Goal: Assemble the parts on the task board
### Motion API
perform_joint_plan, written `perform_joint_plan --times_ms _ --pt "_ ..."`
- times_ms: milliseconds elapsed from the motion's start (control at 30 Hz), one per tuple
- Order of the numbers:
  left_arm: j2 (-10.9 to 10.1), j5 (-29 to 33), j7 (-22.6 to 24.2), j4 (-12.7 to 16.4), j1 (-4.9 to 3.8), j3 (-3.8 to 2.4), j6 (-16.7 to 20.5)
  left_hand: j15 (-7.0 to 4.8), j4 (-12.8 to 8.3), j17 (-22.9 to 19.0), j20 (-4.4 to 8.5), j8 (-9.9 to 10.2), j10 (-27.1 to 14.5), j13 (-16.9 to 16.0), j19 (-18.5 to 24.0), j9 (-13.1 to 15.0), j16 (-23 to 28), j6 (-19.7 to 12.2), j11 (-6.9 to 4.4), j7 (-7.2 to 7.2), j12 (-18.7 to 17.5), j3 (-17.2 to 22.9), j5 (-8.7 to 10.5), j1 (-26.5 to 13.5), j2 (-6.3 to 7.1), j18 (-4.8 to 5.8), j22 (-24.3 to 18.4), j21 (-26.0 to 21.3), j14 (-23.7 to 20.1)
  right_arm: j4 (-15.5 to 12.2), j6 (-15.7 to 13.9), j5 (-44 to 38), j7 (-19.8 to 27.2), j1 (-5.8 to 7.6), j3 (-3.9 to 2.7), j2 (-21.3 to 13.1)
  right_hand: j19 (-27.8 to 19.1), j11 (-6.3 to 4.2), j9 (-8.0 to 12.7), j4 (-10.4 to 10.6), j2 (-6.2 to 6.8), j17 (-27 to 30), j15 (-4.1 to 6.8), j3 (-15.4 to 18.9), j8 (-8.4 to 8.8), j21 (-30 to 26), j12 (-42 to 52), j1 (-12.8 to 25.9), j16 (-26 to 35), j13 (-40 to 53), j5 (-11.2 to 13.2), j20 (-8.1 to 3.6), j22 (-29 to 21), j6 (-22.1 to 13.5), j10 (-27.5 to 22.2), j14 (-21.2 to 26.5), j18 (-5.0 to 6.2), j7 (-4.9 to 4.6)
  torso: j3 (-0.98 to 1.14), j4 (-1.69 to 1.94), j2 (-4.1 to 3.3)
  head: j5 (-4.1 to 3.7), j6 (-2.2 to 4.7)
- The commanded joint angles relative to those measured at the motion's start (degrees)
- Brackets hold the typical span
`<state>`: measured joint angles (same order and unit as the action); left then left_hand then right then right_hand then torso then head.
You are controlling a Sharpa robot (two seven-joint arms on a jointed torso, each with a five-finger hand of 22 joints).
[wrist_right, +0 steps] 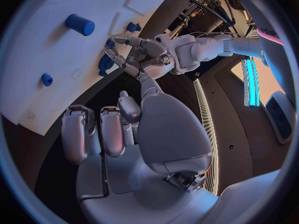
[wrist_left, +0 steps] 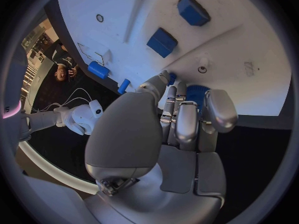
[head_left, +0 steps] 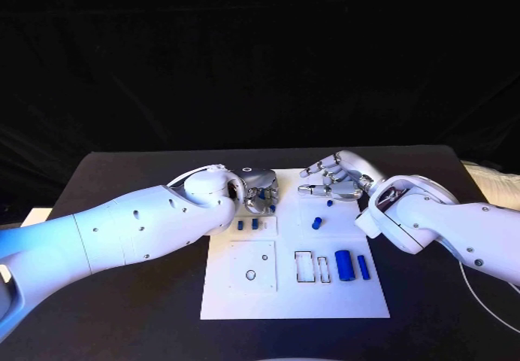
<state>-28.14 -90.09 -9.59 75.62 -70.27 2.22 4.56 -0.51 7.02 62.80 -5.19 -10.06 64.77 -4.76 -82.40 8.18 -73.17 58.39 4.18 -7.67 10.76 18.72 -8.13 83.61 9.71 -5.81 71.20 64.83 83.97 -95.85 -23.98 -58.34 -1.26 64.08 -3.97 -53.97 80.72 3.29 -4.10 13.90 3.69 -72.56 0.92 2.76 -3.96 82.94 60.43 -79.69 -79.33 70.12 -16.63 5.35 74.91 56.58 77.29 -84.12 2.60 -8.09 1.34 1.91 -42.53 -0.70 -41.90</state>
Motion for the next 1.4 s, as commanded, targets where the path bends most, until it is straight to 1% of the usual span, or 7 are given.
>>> perform_joint_plan --times_ms 33,633,867,1067,1133,1267,1400 --pt "0.43 -0.74 -0.36 -0.37 0.15 -0.03 -1.37 -0.25 -0.29 -0.12 0.17 0.35 0.79 0.23 -0.33 -0.16 -0.11 0.82 0.02 -0.06 -0.45 0.91 0.09 0.64 -0.81 0.51 0.29 0.55 1.74 -0.13 0.08 -0.19 0.24 -0.04 0.00 0.04 -0.25 -0.18 -0.09 -0.15 -0.30 0.01 0.13 0.27 -0.16 -0.21 -0.23 0.07 0.24 -0.09 -0.31 0.01 2.50 0.27 -0.18 -2.23 0.54 -0.05 0.02 -0.04 0.00 -0.01 -0.10" --pt "1.09 -0.58 0.05 -1.12 0.58 -0.03 -2.24 -0.70 -1.66 -1.07 0.50 0.88 4.47 0.78 -0.36 -0.66 -0.77 4.09 -0.57 0.44 -2.52 4.44 0.20 0.40 -1.20 0.71 1.87 1.96 1.58 -0.16 0.27 -0.19 0.22 -0.03 0.00 0.16 -0.23 -0.19 -0.09 -0.19 -0.44 -0.05 0.14 0.27 -0.16 -0.22 -0.11 -0.09 0.23 -0.02 -0.39 0.01 2.50 0.28 -0.14 -2.25 0.54 -0.05 0.03 0.05 0.06 -0.13 -0.07" --pt "0.83 -0.18 0.13 -1.42 0.77 -0.09 -0.15 -0.83 -2.51 -1.31 0.66 0.96 5.84 0.68 -0.43 -0.70 -1.02 5.27 -0.76 0.34 -3.13 5.58 0.18 0.46 -1.51 0.83 2.50 2.57 1.53 -0.16 0.28 -0.18 0.25 -0.03 0.00 0.18 -0.22 -0.20 -0.09 -0.23 -0.50 -0.06 0.14 0.27 -0.17 -0.22 -0.02 -0.20 0.23 0.03 -0.42 0.00 2.51 0.32 -0.10 -2.25 0.54 -0.04 0.01 0.01 0.04 -0.14 -0.10" --pt "0.12 0.32 0.32 -0.80 0.84 -0.36 1.91 -0.82 -2.73 -1.41 0.68 1.02 5.98 0.69 -0.47 -0.72 -1.04 5.44 -0.73 0.23 -3.32 5.86 0.17 0.50 -1.54 0.86 2.67 2.74 1.52 -0.14 0.20 -0.18 0.28 -0.03 0.00 0.17 -0.22 -0.20 -0.09 -0.23 -0.50 -0.06 0.14 0.27 -0.17 -0.22 -0.02 -0.20 0.23 0.03 -0.42 0.00 2.51 0.32 -0.10 -2.25 0.54 -0.04 0.02 0.04 0.06 -0.25 0.02" --pt "-0.56 0.83 0.41 0.11 0.86 -0.52 2.77 -0.81 -2.80 -1.49 0.68 1.03 6.05 0.68 -0.49 -0.73 -1.03 5.52 -0.71 0.19 -3.38 5.96 0.16 0.50 -1.55 0.87 2.72 2.80 1.51 -0.12 0.18 -0.18 0.23 -0.04 0.00 0.15 -0.22 -0.20 -0.09 -0.23 -0.50 -0.06 0.14 0.27 -0.17 -0.22 -0.02 -0.20 0.23 0.03 -0.42 0.00 2.51 0.32 -0.10 -2.25 0.54 -0.04 0.01 0.05 0.03 -0.27 0.05" --pt "-2.35 2.37 0.27 2.40 0.86 -1.50 3.99 -0.79 -2.95 -1.61 0.67 1.06 6.37 0.66 -0.56 -0.73 -1.07 5.80 -0.70 0.15 -3.53 6.17 0.17 0.34 -1.51 0.92 2.93 3.03 1.50 -0.02 0.17 -0.18 0.15 -0.04 0.00 0.10 -0.21 -0.20 -0.10 -0.24 -0.56 -0.13 0.15 0.29 -0.18 -0.23 0.10 -0.24 0.20 0.10 -0.43 0.00 2.51 0.35 -0.04 -2.28 0.54 -0.03 -0.01 0.09 0.10 -0.24 0.03" --pt "-4.61 3.64 -0.07 4.90 0.77 -2.37 4.89 -0.79 -2.99 -1.72 0.67 1.10 6.54 0.65 -0.60 -0.75 -1.08 5.95 -0.69 0.14 -3.65 6.23 0.20 0.13 -1.40 0.95 3.06 3.18 1.49 0.08 0.18 -0.17 0.11 -0.04 0.00 0.10 -0.21 -0.20 -0.10 -0.24 -0.56 -0.13 0.15 0.29 -0.18 -0.23 0.10 -0.24 0.20 0.10 -0.43 0.00 2.51 0.35 -0.04 -2.28 0.54 -0.03 0.14 0.21 0.18 -0.12 0.08"
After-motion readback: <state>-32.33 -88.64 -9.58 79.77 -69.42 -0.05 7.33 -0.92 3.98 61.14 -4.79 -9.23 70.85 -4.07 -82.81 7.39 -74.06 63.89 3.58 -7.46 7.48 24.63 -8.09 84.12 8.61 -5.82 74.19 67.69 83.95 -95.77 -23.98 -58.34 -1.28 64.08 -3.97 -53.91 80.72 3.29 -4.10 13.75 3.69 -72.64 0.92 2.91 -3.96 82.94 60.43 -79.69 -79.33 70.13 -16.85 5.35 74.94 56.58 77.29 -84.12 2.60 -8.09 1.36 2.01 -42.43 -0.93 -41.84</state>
